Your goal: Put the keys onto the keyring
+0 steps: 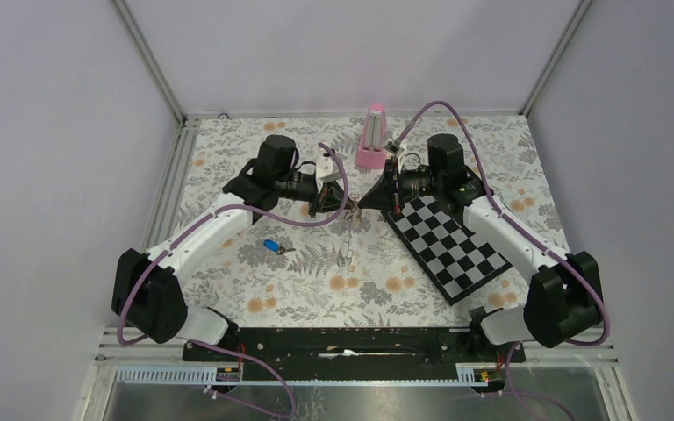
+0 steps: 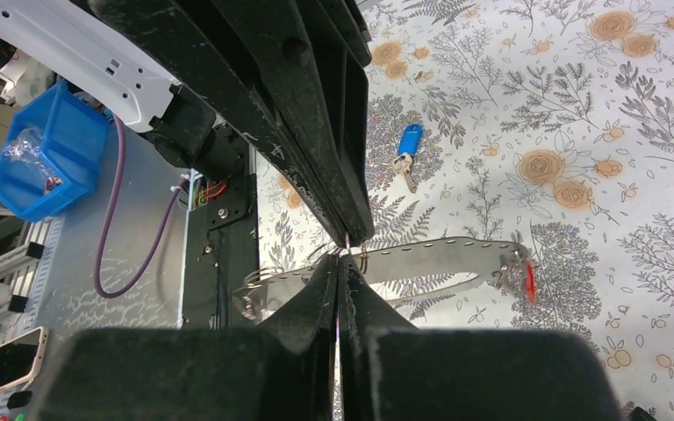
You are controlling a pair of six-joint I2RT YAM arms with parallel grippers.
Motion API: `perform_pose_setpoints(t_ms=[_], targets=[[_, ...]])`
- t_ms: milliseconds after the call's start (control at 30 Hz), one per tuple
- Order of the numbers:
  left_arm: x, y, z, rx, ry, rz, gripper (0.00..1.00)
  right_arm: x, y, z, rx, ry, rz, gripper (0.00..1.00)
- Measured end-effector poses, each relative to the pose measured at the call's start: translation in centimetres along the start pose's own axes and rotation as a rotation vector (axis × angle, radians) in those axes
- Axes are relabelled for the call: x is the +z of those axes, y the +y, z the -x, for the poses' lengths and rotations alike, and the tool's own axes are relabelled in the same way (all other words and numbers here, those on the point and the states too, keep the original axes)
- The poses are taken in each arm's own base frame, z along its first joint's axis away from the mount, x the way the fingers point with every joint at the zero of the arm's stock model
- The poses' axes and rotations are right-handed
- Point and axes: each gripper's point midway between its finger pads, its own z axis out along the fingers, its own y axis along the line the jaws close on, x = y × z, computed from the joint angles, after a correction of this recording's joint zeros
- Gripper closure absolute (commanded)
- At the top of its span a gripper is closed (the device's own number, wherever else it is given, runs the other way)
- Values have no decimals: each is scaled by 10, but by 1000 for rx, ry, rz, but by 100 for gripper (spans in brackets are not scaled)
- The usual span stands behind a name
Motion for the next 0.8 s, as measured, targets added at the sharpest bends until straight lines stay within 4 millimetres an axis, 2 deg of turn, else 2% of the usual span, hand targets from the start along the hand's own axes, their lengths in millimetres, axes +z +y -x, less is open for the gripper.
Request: perform_pose_setpoints(t_ms=[800], targets=[[1,3,-2,-11,6,13,100,4,-18,-15,66,27,-49,100]])
